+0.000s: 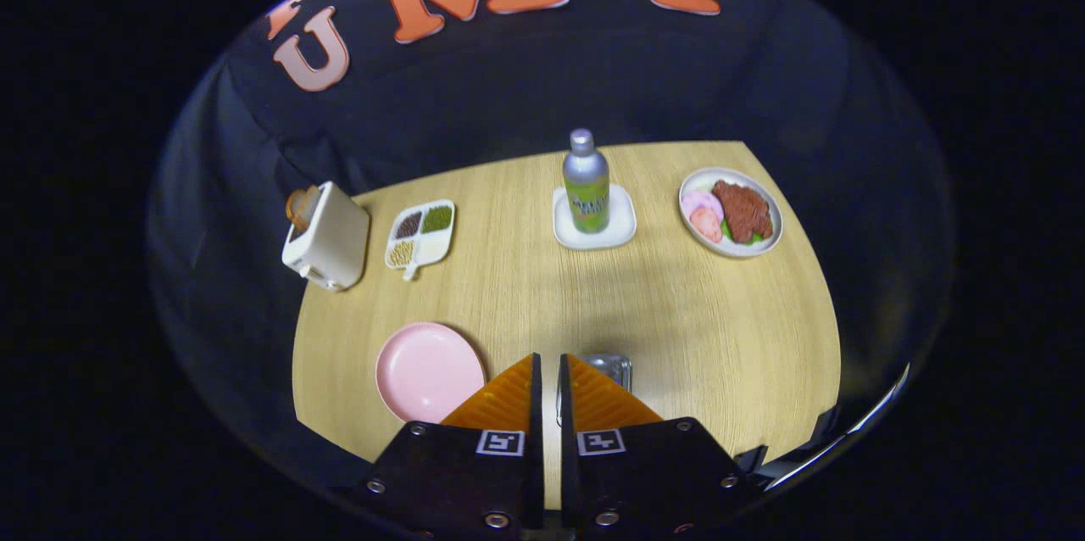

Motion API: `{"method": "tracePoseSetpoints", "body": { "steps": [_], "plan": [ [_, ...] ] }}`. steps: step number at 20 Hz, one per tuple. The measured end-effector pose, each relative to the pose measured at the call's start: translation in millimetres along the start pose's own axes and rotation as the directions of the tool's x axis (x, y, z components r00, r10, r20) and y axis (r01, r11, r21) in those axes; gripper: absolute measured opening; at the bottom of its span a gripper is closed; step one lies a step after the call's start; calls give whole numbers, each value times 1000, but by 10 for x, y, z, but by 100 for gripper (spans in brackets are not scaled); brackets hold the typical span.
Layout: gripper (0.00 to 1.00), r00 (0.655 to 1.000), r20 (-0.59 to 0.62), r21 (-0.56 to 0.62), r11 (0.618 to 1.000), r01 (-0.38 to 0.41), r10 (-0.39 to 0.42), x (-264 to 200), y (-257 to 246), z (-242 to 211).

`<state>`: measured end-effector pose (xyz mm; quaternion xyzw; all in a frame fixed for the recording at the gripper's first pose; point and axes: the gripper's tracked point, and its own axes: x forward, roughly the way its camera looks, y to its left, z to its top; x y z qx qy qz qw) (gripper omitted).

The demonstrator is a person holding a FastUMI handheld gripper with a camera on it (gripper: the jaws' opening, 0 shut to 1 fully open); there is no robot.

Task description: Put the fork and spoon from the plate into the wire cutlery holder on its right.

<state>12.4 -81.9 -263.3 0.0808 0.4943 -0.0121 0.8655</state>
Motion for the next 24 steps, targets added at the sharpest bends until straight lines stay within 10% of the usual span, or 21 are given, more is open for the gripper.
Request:
{"method": "tracePoseSetpoints", "body": {
  "steps": [4,13,24],
  "plan": [
    [8,964,264,-2,1000,-27,27,-391,156,633],
    [18,728,685,-57,998,34,15,-1514,279,1416],
    [83,549,836,-107,983,147,8,-2137,549,1479]
  ]
}}
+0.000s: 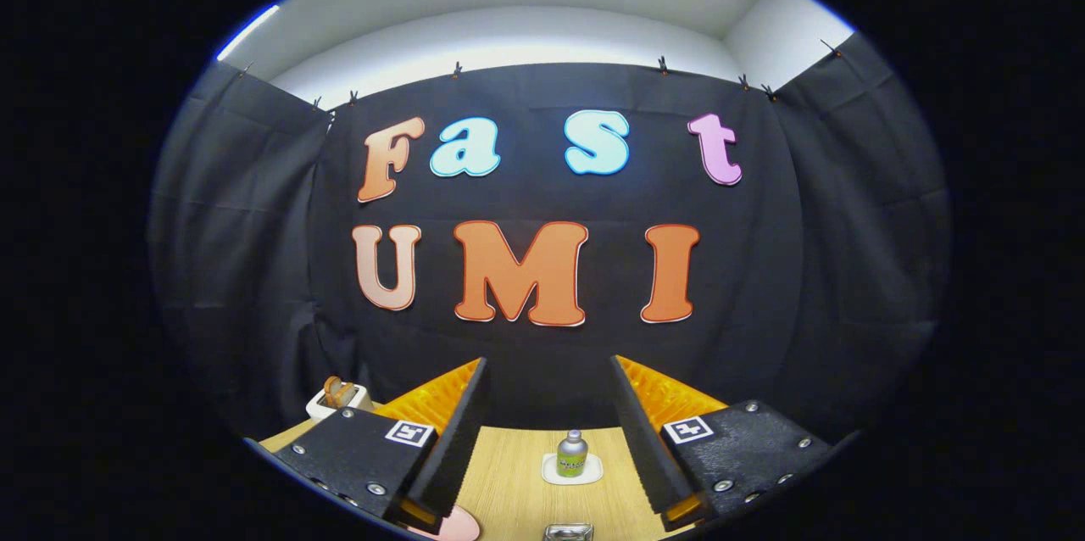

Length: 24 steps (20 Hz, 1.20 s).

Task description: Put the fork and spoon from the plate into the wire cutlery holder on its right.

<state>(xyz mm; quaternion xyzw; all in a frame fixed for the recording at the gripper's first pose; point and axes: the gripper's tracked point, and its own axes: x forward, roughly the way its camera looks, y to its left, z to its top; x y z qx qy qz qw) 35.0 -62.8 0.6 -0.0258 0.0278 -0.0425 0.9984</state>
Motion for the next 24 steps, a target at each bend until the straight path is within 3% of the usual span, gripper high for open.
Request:
{"method": "tracePoseSetpoints", "body": {
  "steps": [12,24],
  "plan": [
    [94,992,118,5,999,-35,34,-130,233,72],
    [95,989,146,-32,999,-31,36,-81,352,22]
  ]
}}
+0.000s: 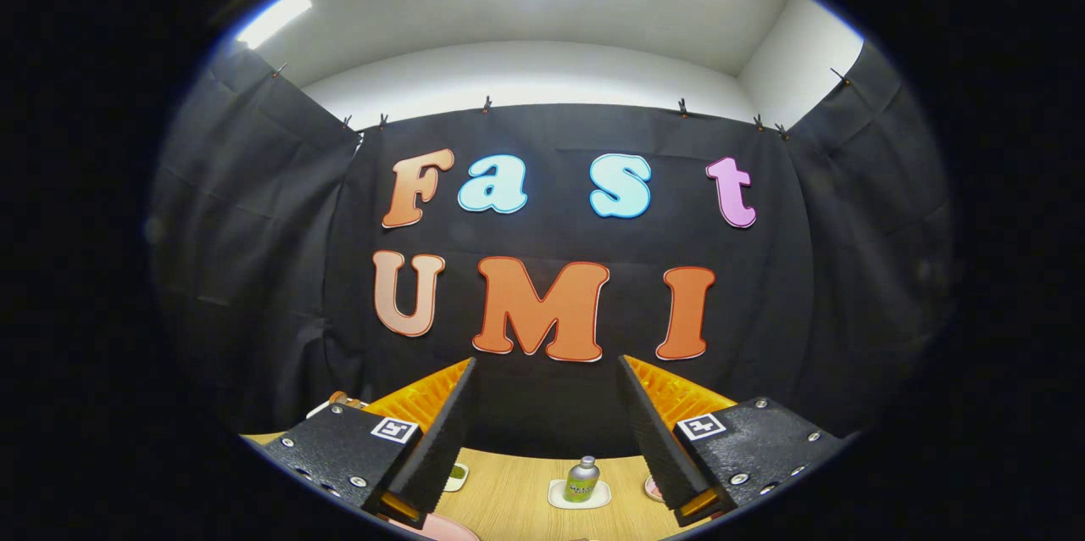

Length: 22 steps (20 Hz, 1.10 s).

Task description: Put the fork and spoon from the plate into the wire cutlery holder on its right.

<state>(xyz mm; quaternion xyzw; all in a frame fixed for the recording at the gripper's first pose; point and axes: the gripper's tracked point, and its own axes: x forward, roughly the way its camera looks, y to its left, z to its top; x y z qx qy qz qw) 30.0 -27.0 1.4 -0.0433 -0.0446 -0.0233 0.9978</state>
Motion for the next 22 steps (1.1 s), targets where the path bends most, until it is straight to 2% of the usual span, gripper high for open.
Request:
{"method": "tracePoseSetpoints", "body": {
  "steps": [22],
  "plan": [
    [95,999,14,14,999,-37,37,116,141,-127]
  ]
}}
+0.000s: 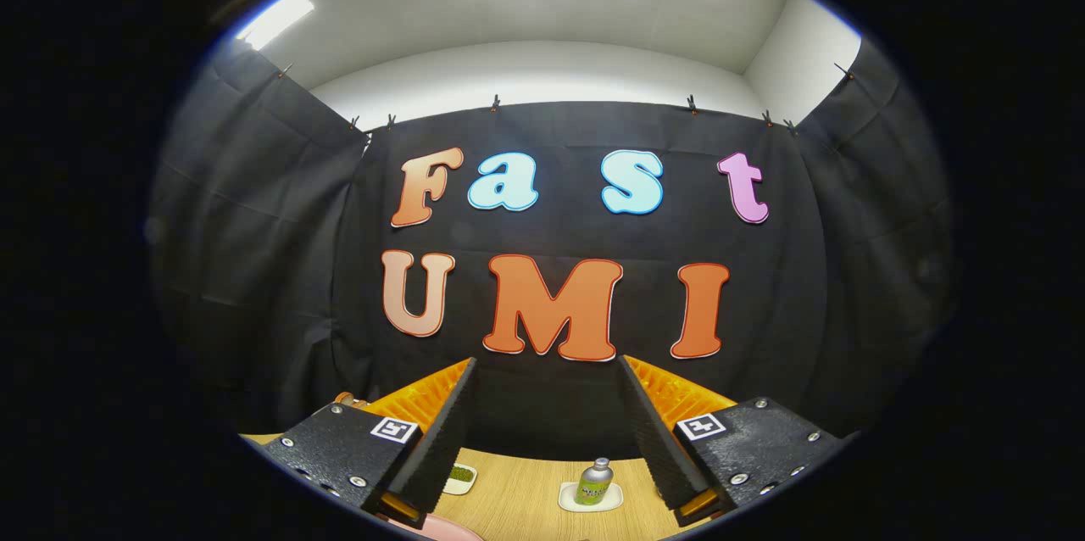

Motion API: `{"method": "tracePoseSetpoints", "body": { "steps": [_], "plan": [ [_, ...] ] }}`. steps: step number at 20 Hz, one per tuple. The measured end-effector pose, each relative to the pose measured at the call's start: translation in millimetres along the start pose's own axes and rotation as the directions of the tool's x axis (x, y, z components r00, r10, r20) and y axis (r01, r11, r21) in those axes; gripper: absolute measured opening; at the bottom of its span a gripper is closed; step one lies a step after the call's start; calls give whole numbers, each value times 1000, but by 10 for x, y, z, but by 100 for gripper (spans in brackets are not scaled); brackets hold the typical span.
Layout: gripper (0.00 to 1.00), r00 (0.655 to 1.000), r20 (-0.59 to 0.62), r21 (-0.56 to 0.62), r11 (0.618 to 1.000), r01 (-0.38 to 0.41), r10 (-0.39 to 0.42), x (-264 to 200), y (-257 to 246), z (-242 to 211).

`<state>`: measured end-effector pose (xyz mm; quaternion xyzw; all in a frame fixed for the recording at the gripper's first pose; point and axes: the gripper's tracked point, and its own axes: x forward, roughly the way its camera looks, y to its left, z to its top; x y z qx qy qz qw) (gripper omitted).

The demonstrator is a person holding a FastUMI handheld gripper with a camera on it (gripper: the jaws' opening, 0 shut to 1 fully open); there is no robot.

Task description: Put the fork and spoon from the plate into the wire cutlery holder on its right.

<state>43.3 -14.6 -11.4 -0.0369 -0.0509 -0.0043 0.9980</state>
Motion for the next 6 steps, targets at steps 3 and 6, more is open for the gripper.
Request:
{"method": "tracePoseSetpoints", "body": {
  "steps": [3,6],
  "plan": [
    [96,1000,11,2,1000,-4,4,-16,11,35],
    [95,1000,19,0,1000,-5,5,-24,17,46]
  ]
}}
